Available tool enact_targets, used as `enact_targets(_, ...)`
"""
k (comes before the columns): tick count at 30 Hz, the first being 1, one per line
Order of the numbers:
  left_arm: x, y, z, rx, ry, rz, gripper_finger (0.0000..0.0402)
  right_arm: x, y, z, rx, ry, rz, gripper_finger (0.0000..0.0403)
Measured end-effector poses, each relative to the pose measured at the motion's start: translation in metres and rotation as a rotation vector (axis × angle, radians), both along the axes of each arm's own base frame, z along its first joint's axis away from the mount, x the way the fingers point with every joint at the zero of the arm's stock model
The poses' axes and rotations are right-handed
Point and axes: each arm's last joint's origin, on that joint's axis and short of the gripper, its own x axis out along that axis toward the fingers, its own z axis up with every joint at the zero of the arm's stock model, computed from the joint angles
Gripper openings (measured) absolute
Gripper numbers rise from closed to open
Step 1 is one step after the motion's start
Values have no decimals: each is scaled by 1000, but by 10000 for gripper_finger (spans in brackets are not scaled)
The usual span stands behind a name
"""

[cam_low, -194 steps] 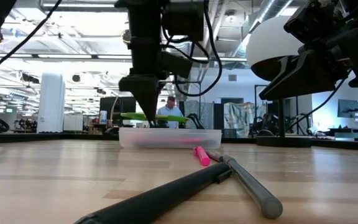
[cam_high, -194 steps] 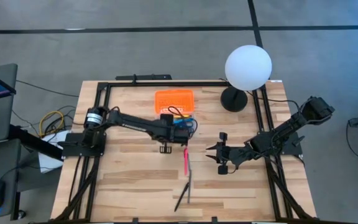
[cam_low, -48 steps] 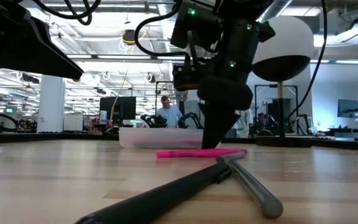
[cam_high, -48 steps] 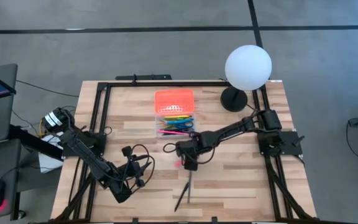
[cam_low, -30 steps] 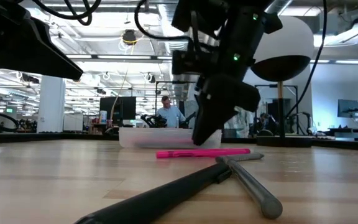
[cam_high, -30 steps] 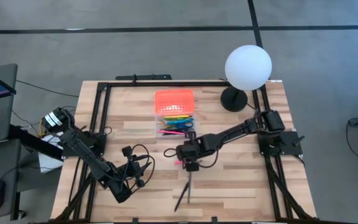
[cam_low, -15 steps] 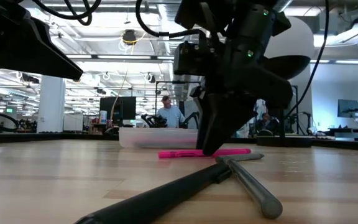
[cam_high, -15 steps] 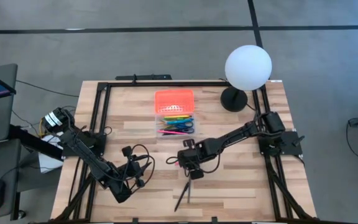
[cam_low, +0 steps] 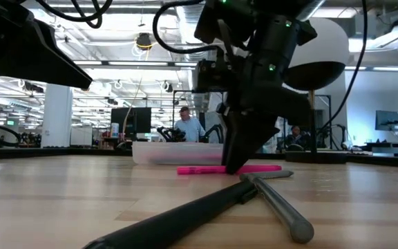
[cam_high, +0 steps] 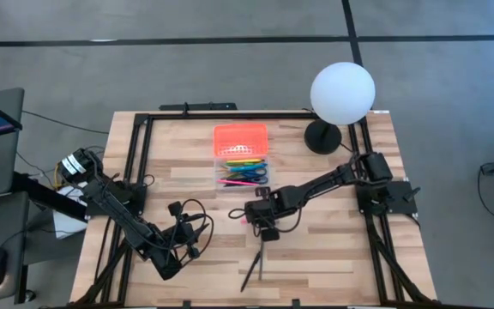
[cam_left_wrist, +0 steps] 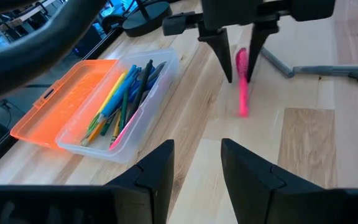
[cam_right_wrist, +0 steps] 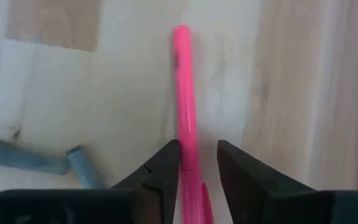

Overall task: Pick & place school supplies into a supply box
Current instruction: Put the pink pen into the supply box

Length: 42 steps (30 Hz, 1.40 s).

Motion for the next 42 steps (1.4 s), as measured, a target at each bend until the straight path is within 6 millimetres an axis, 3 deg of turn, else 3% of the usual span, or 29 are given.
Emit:
enact_targets(10, 0, 0, 0, 1, 1, 0, 127, 0, -8, -1, 16, 13, -62, 59)
enact_targets(22, 0, 0, 0, 2, 1, 0, 127, -4, -13, -2, 16, 68, -90, 53)
enact_targets(28, 0, 0, 0, 2, 1, 0, 127, -4, -13, -2, 4, 68, -53, 49)
enact_targets(34, 0, 0, 0, 2, 1, 0, 127, -4, -8, -2, -36, 51, 46, 11)
enact_targets(42, 0, 0, 0, 6, 5, 0, 127, -4, -4, -2, -63, 37, 75, 20)
